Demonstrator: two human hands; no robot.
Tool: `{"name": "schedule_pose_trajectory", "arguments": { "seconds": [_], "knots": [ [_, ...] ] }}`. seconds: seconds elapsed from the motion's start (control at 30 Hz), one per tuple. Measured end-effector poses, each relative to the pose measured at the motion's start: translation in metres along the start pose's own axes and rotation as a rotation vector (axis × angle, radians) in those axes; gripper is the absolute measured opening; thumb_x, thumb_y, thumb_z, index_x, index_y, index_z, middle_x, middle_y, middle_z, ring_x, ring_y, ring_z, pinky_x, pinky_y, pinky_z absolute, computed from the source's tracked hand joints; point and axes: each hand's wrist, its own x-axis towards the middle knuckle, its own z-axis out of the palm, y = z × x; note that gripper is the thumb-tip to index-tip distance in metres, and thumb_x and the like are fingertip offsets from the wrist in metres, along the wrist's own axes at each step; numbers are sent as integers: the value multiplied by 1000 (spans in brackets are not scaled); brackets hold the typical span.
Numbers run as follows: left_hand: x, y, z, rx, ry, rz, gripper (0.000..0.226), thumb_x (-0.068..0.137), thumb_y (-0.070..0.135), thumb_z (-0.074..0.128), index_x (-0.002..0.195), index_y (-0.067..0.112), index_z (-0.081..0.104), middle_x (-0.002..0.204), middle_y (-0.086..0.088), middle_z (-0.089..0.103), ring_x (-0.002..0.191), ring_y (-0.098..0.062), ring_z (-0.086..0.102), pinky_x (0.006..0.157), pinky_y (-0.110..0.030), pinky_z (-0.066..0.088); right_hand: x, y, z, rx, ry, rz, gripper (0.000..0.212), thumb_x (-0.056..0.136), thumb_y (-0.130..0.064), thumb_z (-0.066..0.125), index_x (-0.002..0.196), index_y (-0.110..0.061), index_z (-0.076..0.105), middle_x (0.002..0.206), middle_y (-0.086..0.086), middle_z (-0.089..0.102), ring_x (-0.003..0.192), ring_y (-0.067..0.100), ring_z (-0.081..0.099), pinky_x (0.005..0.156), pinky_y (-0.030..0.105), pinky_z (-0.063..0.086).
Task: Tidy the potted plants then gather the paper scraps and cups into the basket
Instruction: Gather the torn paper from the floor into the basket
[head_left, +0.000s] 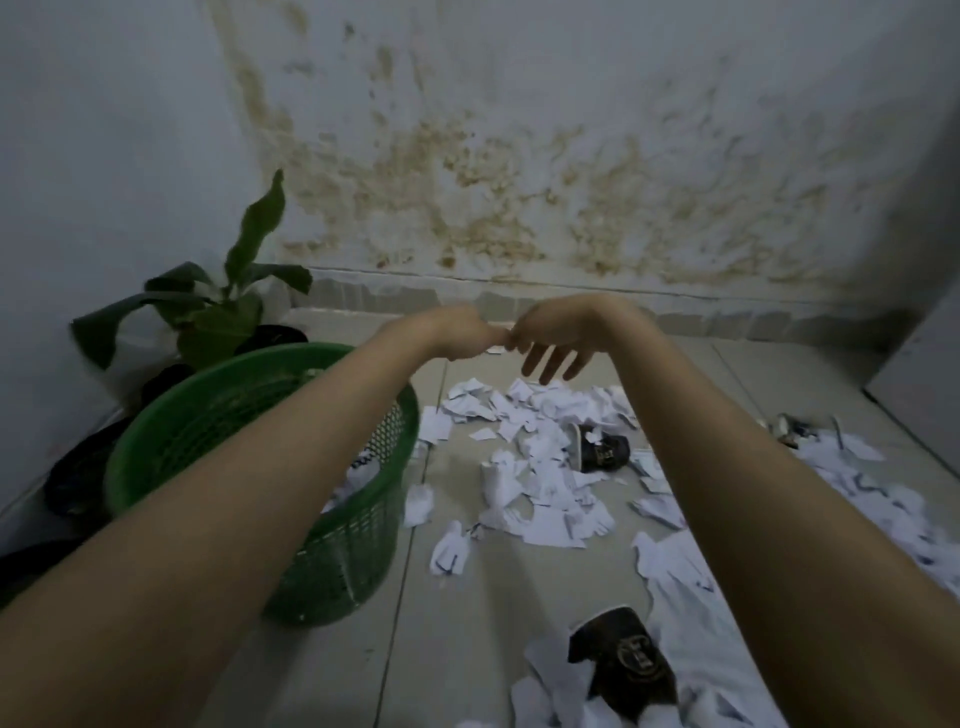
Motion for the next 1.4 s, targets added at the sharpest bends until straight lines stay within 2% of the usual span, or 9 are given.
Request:
{"name": "schedule_pose_trajectory", "arguments": {
  "seconds": [0.13, 0.3, 0.47, 0.63, 0.83, 1.0, 1.2, 1.3, 1.4],
  "knots": [
    [24, 29, 37, 46, -26, 78, 45, 97, 34, 43, 126, 1, 52, 131, -17, 53, 114, -30, 52, 92, -32, 40, 15, 52, 19, -72, -36, 160, 42, 98, -24, 38, 136, -6, 36, 118, 16, 61, 88, 28, 60, 85, 41, 49],
    [54, 25, 111, 296, -242, 29, 42, 98, 17, 38, 136, -2, 39, 143, -19, 40, 127, -33, 43, 102, -37, 37, 48, 109, 61, -37, 51, 252, 17, 97, -13, 35, 94, -4, 49, 83, 13, 55, 61, 22, 51, 43, 20, 44],
    [87, -22, 170, 220, -287, -102, 54, 98, 16, 34, 147, 5, 13, 153, -21, 16, 139, -37, 23, 113, -42, 26, 96, 144, 108, -7, 143, 114, 37, 96, -5, 36, 129, 7, 45, 132, 24, 50, 116, 36, 51, 92, 39, 45],
    [112, -61, 208, 76, -184, -160, 64, 95, 9, 36, 149, 14, 1, 157, -13, 1, 144, -36, 7, 116, -41, 17, 133, 153, 135, -72, 227, -20, 45, 92, -1, 39, 137, -4, 35, 131, 25, 45, 120, 36, 44, 92, 37, 40],
    [110, -78, 238, 95, -187, 28, 68, 92, 4, 43, 149, 7, 7, 158, -12, 4, 145, -29, 5, 118, -33, 9, 153, 162, 162, -331, 145, -26, 52, 96, -15, 41, 143, -7, 22, 146, 20, 23, 138, 37, 20, 115, 44, 17],
    [96, -73, 240, 61, -145, 127, 47, 91, 4, 45, 137, 4, 39, 145, -15, 37, 133, -25, 34, 110, -30, 29, 133, 154, 167, -360, 23, -7, 51, 96, -29, 46, 138, -7, 30, 144, 22, 23, 135, 39, 22, 110, 48, 28],
    [67, -45, 212, -139, -165, 53, 36, 84, 1, 46, 108, 14, 70, 117, -8, 66, 105, -25, 61, 95, -34, 49, 89, 141, 132, -225, -104, 13, 41, 95, -1, 35, 132, -8, 50, 140, 15, 45, 115, 26, 50, 83, 23, 43],
    [65, -42, 202, -8, -14, -58, 29, 87, 9, 46, 109, 11, 64, 116, -10, 63, 104, -27, 59, 87, -32, 47, 71, 145, 113, -208, -46, 8, 43, 94, 4, 32, 130, -8, 52, 142, 13, 44, 127, 28, 44, 99, 30, 38],
    [66, -51, 206, 224, 1, -248, 45, 91, 17, 45, 134, 6, 35, 140, -20, 33, 130, -34, 32, 100, -40, 38, 64, 155, 106, -235, -52, 50, 39, 95, 3, 33, 126, -4, 55, 136, 16, 50, 122, 30, 50, 89, 30, 43]
  ]
}}
